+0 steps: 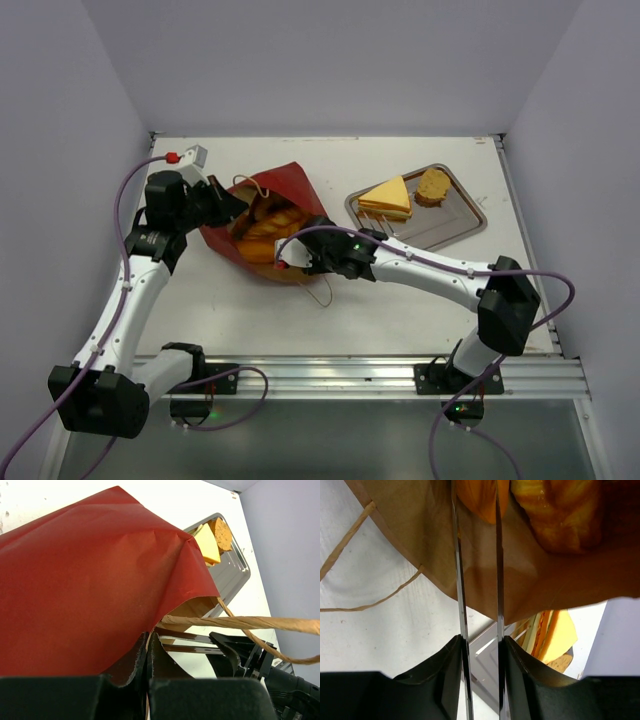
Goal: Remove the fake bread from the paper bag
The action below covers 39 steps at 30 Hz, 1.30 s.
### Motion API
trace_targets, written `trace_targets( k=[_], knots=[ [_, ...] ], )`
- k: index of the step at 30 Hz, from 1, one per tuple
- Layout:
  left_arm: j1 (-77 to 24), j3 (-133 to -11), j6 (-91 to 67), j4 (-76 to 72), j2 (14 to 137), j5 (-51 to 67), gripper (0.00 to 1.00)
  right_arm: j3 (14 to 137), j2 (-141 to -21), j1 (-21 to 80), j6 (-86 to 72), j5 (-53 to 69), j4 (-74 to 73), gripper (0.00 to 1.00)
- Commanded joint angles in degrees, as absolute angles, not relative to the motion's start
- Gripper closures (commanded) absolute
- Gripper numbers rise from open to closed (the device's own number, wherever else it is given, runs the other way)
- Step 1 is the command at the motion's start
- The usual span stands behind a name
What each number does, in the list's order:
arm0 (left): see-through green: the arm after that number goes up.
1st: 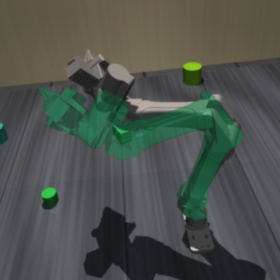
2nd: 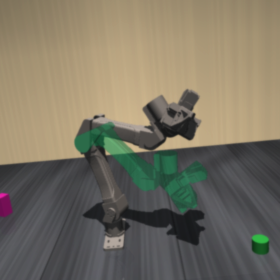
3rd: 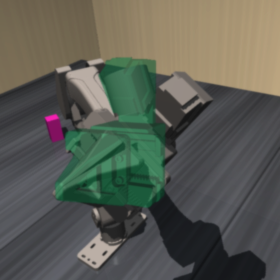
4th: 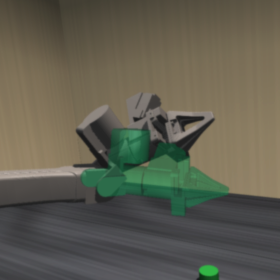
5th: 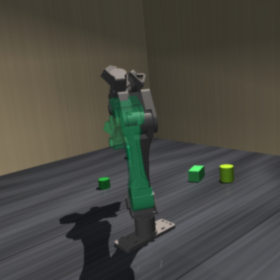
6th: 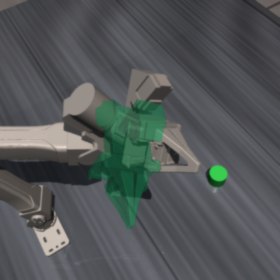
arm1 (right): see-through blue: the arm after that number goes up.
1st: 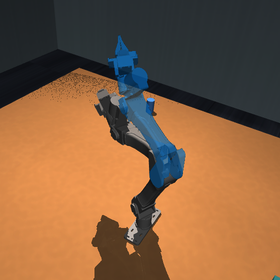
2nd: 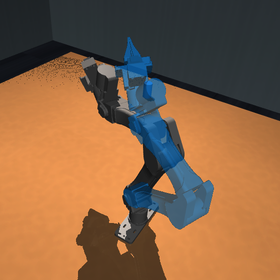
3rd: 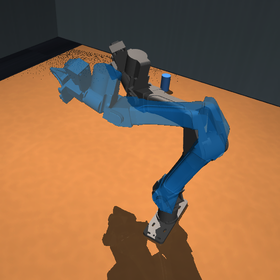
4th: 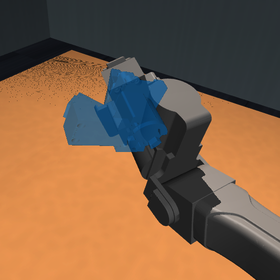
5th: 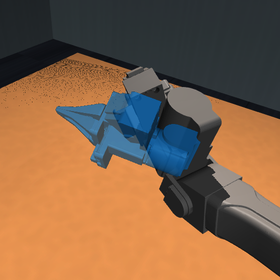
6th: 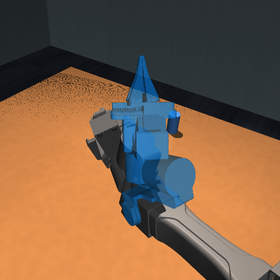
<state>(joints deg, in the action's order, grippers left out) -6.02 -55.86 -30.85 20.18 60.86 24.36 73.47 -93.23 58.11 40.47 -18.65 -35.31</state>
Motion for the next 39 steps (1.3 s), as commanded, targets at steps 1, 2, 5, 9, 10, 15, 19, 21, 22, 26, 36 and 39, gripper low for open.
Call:
trace_targets(
  k=[1, 2, 5, 9, 10, 15, 19, 21, 22, 26, 36, 39],
  knots=[
    [-5.9, -56.0, -31.8, 16.1, 59.9, 26.7, 1.00, 73.9, -92.7, 58.3, 40.8, -20.9, -32.9, 0.73],
    [-5.9, -55.8, -31.7, 16.1, 59.9, 26.6, 1.00, 74.0, -92.7, 58.3, 40.6, -20.9, -33.1, 0.76],
    [-5.9, -55.4, -31.2, 16.2, 59.6, 26.4, 1.00, 74.0, -92.0, 58.3, 40.1, -20.0, -33.9, 0.93],
    [-5.9, -54.6, -30.1, 16.6, 59.4, 25.2, 1.00, 73.7, -89.3, 57.7, 39.5, -18.9, -34.2, 0.97],
    [-5.9, -54.3, -29.9, 16.7, 59.4, 25.0, 1.00, 73.8, -88.8, 57.4, 39.2, -17.5, -34.5, 0.98],
    [-5.9, -53.1, -29.2, 16.5, 59.8, 24.0, 1.00, 72.9, -85.0, 55.5, 38.4, -14.3, -35.6, 1.00],
    [-5.9, -53.1, -29.2, 16.2, 60.2, 23.8, 1.00, 72.2, -82.4, 54.7, 38.2, -12.4, -36.5, 1.00],
    [-5.9, -53.1, -29.2, 16.1, 60.5, 23.6, 1.00, 71.9, -81.0, 54.2, 38.3, -11.3, -36.7, 1.00],
    [-5.9, -53.2, -29.2, 16.0, 60.6, 23.6, 1.00, 71.8, -80.5, 54.1, 38.3, -10.8, -37.1, 1.00],
    [-5.9, -53.0, -29.2, 16.0, 60.9, 23.1, 1.00, 71.4, -78.0, 53.6, 38.6, -9.1, -38.1, 1.00],
    [-5.9, -53.5, -30.1, 15.5, 62.0, 21.1, 1.00, 69.3, -71.0, 51.4, 39.5, -5.8, -41.0, 1.00],
    [-5.9, -53.4, -30.7, 15.0, 62.3, 21.3, 1.00, 68.3, -70.8, 51.0, 39.6, -5.8, -41.0, 1.00]
  ],
)
